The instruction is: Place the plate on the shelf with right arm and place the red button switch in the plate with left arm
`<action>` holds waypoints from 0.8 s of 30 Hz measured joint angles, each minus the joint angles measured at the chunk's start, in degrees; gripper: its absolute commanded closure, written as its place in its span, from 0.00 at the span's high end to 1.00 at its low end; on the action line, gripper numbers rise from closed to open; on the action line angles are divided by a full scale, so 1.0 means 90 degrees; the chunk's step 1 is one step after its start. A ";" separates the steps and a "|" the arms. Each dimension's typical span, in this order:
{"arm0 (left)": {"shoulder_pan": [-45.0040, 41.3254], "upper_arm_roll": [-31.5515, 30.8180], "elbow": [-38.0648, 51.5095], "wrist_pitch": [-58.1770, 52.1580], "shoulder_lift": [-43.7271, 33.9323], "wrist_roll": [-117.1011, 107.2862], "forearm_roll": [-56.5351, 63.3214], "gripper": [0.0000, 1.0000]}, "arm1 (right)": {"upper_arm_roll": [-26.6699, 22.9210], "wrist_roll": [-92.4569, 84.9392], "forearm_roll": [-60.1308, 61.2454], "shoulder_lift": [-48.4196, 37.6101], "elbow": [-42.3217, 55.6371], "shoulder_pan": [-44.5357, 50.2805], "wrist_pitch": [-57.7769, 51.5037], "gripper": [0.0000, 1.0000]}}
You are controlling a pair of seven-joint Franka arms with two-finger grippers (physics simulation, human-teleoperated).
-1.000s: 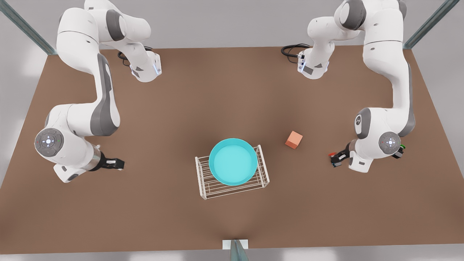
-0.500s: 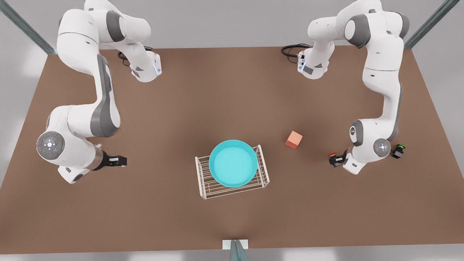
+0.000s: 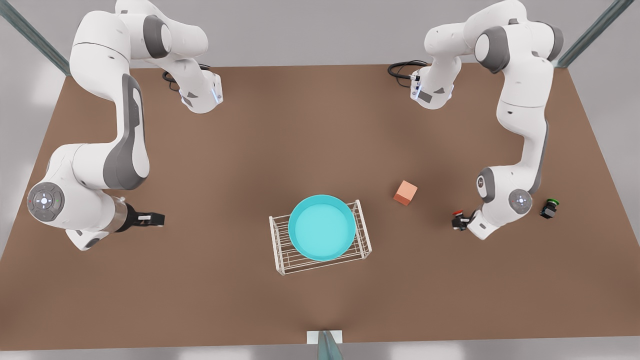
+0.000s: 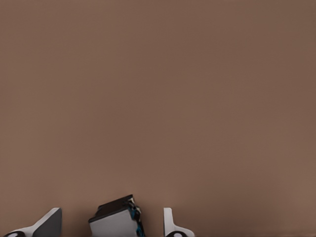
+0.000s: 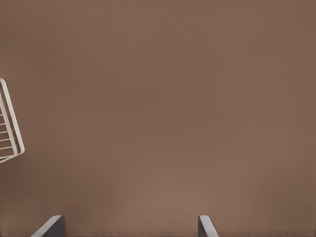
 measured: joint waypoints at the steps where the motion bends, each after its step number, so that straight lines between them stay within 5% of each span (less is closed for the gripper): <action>1: -0.0005 0.0002 -0.0014 0.0055 0.0012 0.0045 0.0008 1.00 | 0.0002 -0.0005 0.0001 0.0004 -0.0001 0.0000 -0.0008 1.00; 3: -0.0008 0.0003 -0.0028 0.0141 0.0018 0.0124 0.0023 0.95 | 0.0007 -0.0013 0.0003 0.0007 -0.0001 0.0000 -0.0021 1.00; 4: -0.0012 0.0003 -0.0033 0.0174 0.0015 0.0156 0.0028 0.68 | 0.0008 -0.0018 0.0003 0.0007 -0.0001 0.0000 -0.0026 1.00; 5: -0.0013 0.0003 -0.0039 0.0202 0.0013 0.0186 0.0032 0.53 | 0.0009 -0.0022 0.0004 0.0008 -0.0001 0.0000 -0.0030 1.00; 8: -0.0015 0.0004 -0.0038 0.0264 0.0012 0.0246 0.0061 0.39 | 0.0001 -0.0033 0.0005 0.0008 -0.0002 0.0000 -0.0043 1.00; 14: -0.0058 0.0006 0.0032 0.0213 -0.0162 0.0202 0.0143 0.39 | -0.0001 -0.0048 0.0005 0.0017 -0.0002 0.0000 -0.0055 1.00; 24: -0.0956 -0.0056 0.1655 -0.1196 -0.0236 -0.0397 0.0144 0.39 | 0.0005 -0.0064 0.0005 0.0027 -0.0002 0.0000 -0.0054 1.00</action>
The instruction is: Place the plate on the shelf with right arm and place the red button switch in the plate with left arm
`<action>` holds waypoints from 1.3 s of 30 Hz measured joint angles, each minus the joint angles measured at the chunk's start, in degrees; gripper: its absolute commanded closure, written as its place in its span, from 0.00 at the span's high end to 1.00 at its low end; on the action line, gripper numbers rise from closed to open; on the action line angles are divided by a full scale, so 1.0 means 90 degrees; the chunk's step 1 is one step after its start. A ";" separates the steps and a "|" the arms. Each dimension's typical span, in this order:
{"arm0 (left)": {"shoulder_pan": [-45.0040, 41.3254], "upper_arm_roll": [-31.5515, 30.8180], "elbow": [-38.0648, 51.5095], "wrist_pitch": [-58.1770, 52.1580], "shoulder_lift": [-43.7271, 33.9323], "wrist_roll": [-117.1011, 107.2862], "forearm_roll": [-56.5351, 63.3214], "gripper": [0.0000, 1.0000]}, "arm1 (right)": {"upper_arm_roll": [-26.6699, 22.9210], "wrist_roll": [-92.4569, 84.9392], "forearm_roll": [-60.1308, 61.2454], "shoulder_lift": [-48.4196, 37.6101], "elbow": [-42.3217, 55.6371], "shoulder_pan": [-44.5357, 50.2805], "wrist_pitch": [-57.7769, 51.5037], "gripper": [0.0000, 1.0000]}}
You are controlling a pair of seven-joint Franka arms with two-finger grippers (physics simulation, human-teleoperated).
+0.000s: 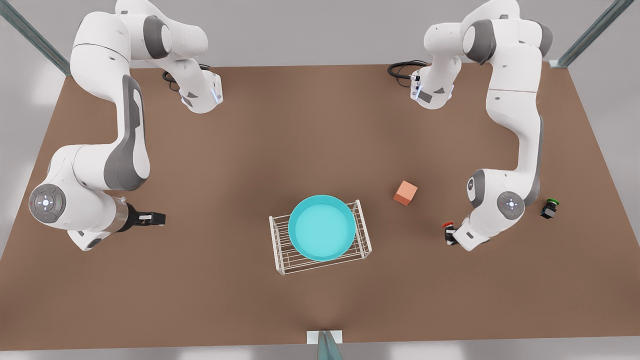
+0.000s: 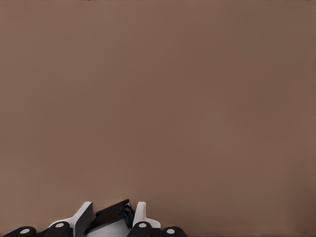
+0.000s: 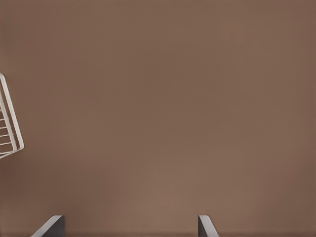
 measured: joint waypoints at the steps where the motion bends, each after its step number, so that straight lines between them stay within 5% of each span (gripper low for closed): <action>1: -0.0064 -0.0022 0.0252 -0.0228 -0.0026 -0.0091 -0.0002 0.39 | 0.0000 -0.0001 0.0000 0.0000 0.0000 0.0001 0.0000 1.00; 7: -0.0736 -0.0232 0.1335 -0.1605 -0.0239 -0.0804 -0.0011 0.39 | 0.0000 -0.0007 0.0000 0.0001 0.0000 0.0000 -0.0002 1.00; 13: -0.1008 -0.1377 0.2373 -0.2371 -0.0115 -0.2008 -0.0079 0.39 | -0.0001 -0.0011 0.0000 0.0006 0.0000 0.0000 -0.0005 1.00; 24: -0.1162 -0.2624 0.2552 -0.0302 0.0948 -0.4849 -0.0207 0.40 | -0.0006 -0.0017 0.0002 0.0010 0.0000 0.0000 -0.0029 1.00; 26: -0.1259 -0.2646 0.2455 0.0094 0.1074 -0.5228 -0.0209 1.00 | -0.0006 -0.0018 0.0001 0.0010 0.0000 0.0000 -0.0033 1.00; 31: -0.1243 -0.2611 0.2333 0.0405 0.1082 -0.5677 0.0021 1.00 | -0.0006 -0.0019 0.0000 0.0010 0.0000 0.0000 -0.0037 1.00; 35: 0.0834 -0.2605 0.2257 -0.1827 -0.0697 -0.5053 0.0791 1.00 | -0.0005 -0.0020 0.0008 0.0011 -0.0010 -0.0024 -0.0050 1.00; 38: 0.1287 -0.2477 0.2181 -0.3248 -0.0995 -0.4581 0.1166 1.00 | -0.0006 -0.0022 0.0006 0.0008 -0.0002 -0.0088 -0.0100 1.00; 39: 0.0795 -0.1497 0.1816 -0.3516 -0.1318 -0.4398 0.0910 1.00 | -0.0034 -0.0023 0.0005 0.0001 0.0004 -0.0087 -0.0113 1.00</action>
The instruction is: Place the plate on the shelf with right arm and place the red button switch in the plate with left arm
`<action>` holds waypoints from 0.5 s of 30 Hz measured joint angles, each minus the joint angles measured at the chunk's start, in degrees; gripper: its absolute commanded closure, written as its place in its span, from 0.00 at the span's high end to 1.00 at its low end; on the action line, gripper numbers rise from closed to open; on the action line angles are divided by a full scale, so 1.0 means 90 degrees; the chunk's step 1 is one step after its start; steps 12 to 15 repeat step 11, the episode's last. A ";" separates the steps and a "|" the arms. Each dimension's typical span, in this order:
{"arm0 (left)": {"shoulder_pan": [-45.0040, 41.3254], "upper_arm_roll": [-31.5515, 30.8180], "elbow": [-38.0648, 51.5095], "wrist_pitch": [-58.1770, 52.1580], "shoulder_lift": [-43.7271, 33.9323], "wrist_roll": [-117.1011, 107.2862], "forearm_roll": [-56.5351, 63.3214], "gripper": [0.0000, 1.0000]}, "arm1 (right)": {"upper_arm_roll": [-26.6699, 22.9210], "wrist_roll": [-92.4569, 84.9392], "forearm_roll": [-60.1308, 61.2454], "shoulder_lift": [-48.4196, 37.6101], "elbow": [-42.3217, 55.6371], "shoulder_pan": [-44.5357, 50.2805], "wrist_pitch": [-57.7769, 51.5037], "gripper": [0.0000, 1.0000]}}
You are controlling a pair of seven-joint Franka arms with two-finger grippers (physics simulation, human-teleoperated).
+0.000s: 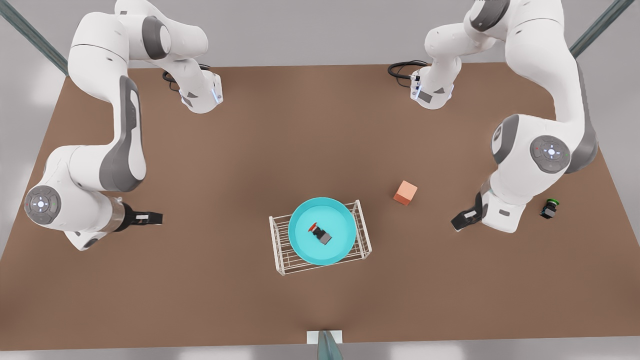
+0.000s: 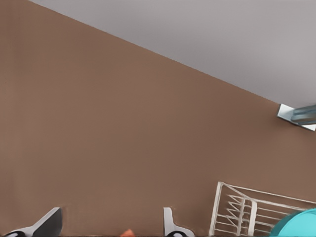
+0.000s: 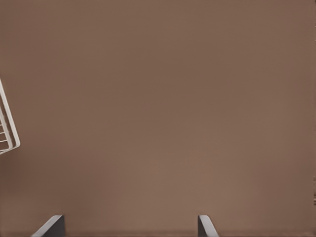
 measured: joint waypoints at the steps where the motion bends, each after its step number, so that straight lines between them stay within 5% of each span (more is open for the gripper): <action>1: -0.0302 0.0665 -0.1341 0.0054 -0.0854 0.0205 -0.0276 1.00 | -0.0021 0.0000 -0.0001 -0.0005 0.0003 -0.0003 -0.0012 1.00; 2: -0.0506 0.1001 -0.1998 0.0124 -0.1310 0.0407 -0.0459 1.00 | -0.0030 -0.0001 -0.0002 -0.0008 0.0004 -0.0003 -0.0022 1.00; 15: -0.0865 0.1360 -0.1404 -0.0180 -0.1073 0.1804 -0.0981 1.00 | -0.0033 -0.0004 -0.0005 -0.0009 0.0002 0.0016 -0.0143 1.00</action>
